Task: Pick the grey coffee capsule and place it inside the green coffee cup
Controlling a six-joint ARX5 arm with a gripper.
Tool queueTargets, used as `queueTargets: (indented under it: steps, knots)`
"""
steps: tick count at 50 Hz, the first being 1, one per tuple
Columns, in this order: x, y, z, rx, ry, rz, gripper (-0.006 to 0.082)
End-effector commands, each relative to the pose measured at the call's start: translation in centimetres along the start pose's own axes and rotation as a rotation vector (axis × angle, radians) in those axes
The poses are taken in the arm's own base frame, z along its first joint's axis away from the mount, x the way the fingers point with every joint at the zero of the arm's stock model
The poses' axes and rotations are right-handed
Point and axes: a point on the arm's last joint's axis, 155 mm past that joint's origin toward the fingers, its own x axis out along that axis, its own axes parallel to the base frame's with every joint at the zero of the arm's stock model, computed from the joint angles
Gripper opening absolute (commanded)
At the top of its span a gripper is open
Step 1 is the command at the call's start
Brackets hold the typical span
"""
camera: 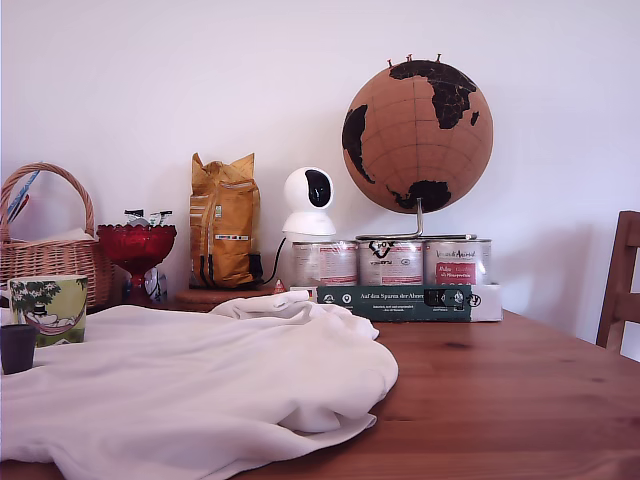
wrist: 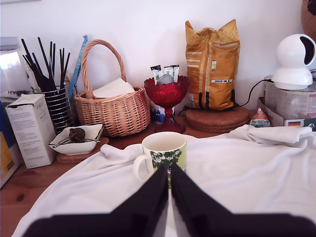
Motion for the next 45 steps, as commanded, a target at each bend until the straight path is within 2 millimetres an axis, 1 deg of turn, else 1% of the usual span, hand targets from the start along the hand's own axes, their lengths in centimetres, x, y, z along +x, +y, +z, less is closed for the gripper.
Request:
queueTargets:
  steps: [1,11,14,17,24,30,34,40,45]
  knots:
    - [-0.1,0.1,-4.6,-0.102,0.173,-0.004,-0.0014]
    - [-0.1,0.1,-4.6,-0.106,0.173,-0.003,-0.0014]
    - [-0.1,0.1,-4.3,-0.121,0.160,-0.004,-0.0014]
    - [0.0,-0.2,-3.5,-0.129,0.131,-0.021,-0.0014]
    - [0.1,-1.3,-0.7,-0.165,0.036,-0.086,-0.0013]
    - [-0.1,-2.2,0.3,-0.176,0.022,-0.137,-0.0013]
    - [0.0,-2.5,0.0,-0.196,0.039,-0.154,-0.0013]
    - [0.5,-2.7,-1.6,-0.211,0.109,-0.155,-0.0009]
    - [1.0,-3.1,-2.5,-0.218,0.154,-0.176,-0.0008]
